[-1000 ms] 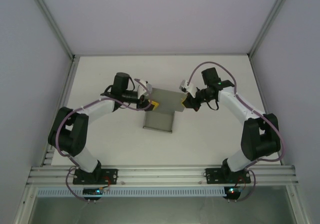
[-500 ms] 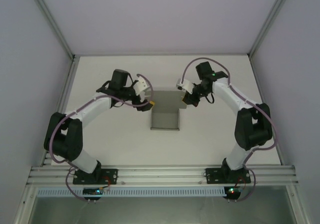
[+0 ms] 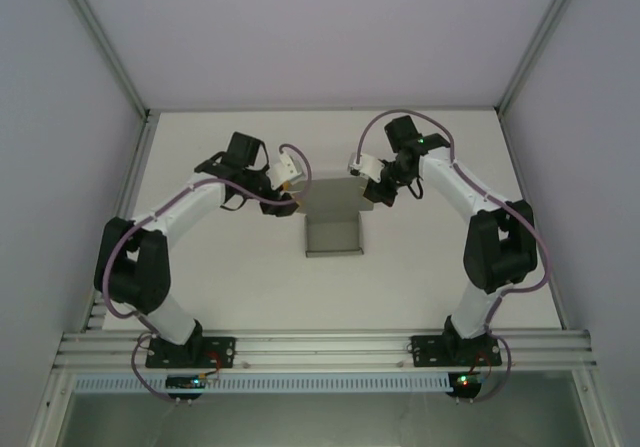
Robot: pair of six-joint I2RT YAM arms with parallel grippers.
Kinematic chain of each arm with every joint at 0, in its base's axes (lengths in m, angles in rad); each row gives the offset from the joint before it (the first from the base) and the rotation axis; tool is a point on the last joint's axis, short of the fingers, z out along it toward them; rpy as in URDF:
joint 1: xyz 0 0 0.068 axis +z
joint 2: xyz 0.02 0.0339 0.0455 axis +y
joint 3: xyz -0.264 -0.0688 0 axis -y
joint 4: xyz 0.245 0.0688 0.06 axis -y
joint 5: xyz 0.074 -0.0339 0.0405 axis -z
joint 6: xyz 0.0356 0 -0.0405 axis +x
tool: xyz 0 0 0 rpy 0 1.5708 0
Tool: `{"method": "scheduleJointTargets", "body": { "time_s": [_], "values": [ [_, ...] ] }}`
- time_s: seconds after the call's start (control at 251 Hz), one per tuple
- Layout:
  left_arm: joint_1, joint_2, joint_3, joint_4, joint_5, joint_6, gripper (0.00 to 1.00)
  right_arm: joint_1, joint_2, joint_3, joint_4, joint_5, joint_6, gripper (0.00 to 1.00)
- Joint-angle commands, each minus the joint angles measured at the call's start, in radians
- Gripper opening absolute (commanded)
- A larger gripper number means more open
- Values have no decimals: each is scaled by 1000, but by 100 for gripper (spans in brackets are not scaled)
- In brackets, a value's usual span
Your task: Assemble paper box
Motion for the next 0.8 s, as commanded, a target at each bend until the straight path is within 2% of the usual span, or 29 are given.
{"method": "scheduleJointTargets", "body": {
  "time_s": [0.0, 0.212, 0.383, 0.491, 0.543, 0.639, 0.794],
  "values": [
    [-6, 30, 44, -60, -34, 26, 56, 4, 18, 29, -36, 21, -22, 0],
    [-9, 91, 110, -72, -35, 15, 51, 6, 17, 26, -33, 16, -22, 0],
    [-21, 113, 134, -85, -11, 20, 36, 6, 18, 20, -17, 20, -12, 0],
    [-32, 117, 133, -84, -11, 20, 33, 7, 18, 18, -6, 15, -5, 0],
    [-35, 118, 135, -82, -3, 17, 26, 6, 19, 18, -1, 19, 1, 0],
    [-42, 117, 138, -70, -27, -6, 0, 10, 21, 14, 12, 36, 18, 0],
    [-48, 118, 147, -12, -154, -114, 0, 13, 10, 9, 84, 120, 131, 0]
  ]
}}
